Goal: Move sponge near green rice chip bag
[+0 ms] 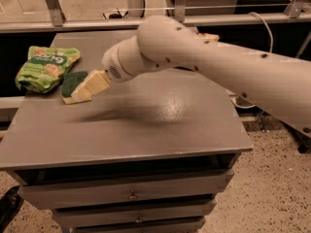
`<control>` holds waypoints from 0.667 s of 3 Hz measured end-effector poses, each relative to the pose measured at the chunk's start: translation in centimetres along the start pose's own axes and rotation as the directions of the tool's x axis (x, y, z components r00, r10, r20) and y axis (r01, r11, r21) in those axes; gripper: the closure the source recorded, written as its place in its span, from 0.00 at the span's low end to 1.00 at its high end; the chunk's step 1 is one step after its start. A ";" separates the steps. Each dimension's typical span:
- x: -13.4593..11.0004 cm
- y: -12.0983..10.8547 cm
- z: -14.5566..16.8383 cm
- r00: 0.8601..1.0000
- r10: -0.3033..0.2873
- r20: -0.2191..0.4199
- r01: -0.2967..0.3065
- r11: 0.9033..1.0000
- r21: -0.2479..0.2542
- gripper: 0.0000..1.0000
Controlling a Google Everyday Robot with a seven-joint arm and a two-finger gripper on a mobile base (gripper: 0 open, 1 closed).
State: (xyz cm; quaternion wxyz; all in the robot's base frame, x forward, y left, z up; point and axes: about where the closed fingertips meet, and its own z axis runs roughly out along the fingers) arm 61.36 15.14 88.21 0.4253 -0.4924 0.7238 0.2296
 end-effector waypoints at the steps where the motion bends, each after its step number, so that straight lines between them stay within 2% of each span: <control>1: 0.1 0.7 -2.7 0.992 0.049 0.118 -0.044 0.998 -0.049 0.00; 2: 1.6 2.6 -3.8 0.961 0.129 0.243 -0.106 0.989 -0.105 0.00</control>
Offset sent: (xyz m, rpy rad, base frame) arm -0.0598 -0.2786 0.0331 0.5923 -0.1177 -0.2941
